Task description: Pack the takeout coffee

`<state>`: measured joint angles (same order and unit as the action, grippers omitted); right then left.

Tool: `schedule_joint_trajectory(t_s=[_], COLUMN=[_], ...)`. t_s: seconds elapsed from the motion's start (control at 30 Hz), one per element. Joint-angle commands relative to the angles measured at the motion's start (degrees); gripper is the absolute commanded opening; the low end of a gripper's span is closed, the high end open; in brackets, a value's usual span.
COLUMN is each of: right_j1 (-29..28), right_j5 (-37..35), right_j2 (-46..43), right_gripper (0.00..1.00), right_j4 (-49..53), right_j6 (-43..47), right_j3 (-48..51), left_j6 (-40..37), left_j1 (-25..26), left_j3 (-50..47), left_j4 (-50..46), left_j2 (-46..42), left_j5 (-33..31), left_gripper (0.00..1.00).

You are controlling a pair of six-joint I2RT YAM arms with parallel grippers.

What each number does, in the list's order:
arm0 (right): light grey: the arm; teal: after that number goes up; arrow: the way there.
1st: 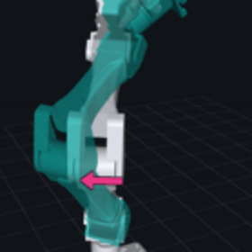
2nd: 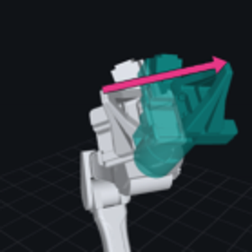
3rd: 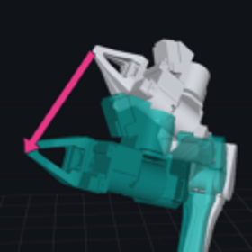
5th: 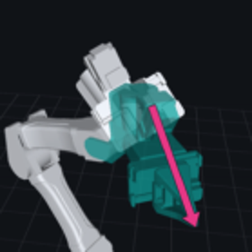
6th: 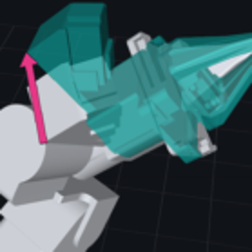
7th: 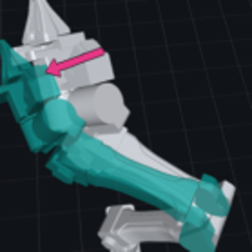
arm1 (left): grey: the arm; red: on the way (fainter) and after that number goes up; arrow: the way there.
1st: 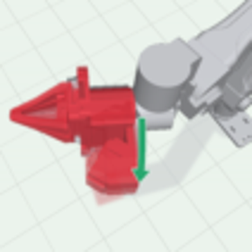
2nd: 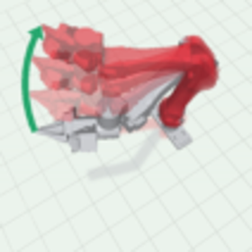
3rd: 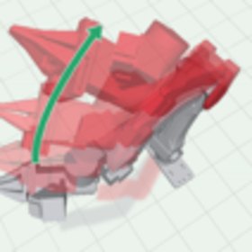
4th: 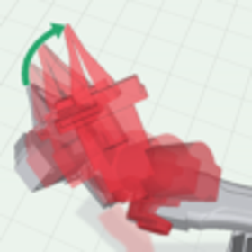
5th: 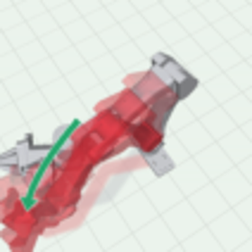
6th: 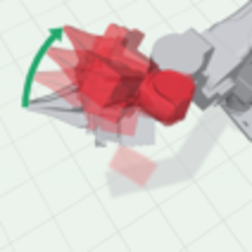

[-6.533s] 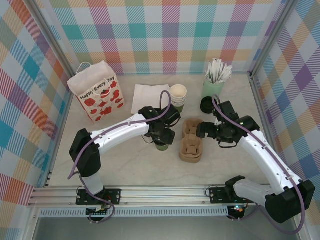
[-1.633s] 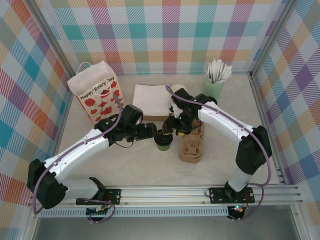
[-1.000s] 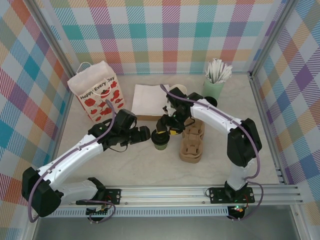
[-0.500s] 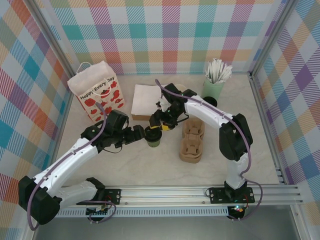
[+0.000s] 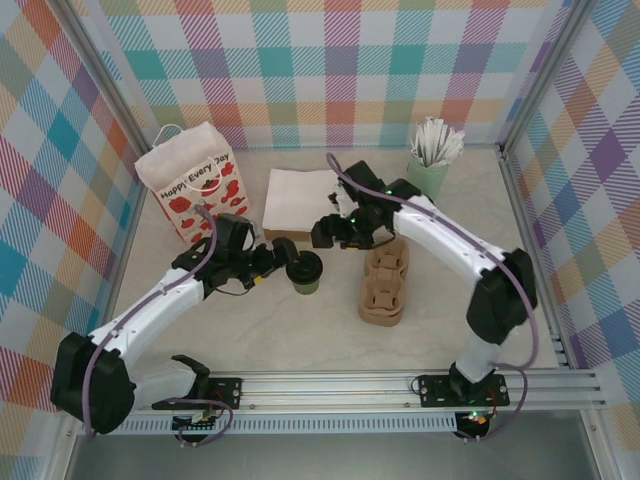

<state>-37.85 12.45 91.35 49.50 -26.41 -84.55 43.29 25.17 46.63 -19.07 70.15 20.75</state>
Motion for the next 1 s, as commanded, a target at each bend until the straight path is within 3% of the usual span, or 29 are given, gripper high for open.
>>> schedule_joint_trajectory(t_s=[0.0, 0.3, 0.5, 0.97], right_j1=[0.57, 0.76, 0.71, 0.75], right_j5=[-5.24, -7.5, -8.27, -7.53], right_j2=[-5.61, -12.24, -12.07, -10.5], right_gripper=[0.88, 0.9, 0.9, 0.9], right_j4=[-0.98, 0.59, 1.12, 2.32], right_j6=[-0.35, -0.33, -0.48, -0.28], right_j3=[4.82, 12.45, 12.51, 11.52], left_j6=[-0.8, -1.08, -0.36, 4.37], left_j1=[-0.91, 0.01, 2.41, 10.27], left_j3=[-0.01, 0.88, 1.03, -0.12], left_j4=[7.33, 10.8, 7.49, 10.84], left_j2=[2.31, 7.76, 7.14, 6.56], left_j5=[3.11, 7.03, 7.98, 7.64], left_gripper=[1.0, 1.0, 1.0, 1.0])
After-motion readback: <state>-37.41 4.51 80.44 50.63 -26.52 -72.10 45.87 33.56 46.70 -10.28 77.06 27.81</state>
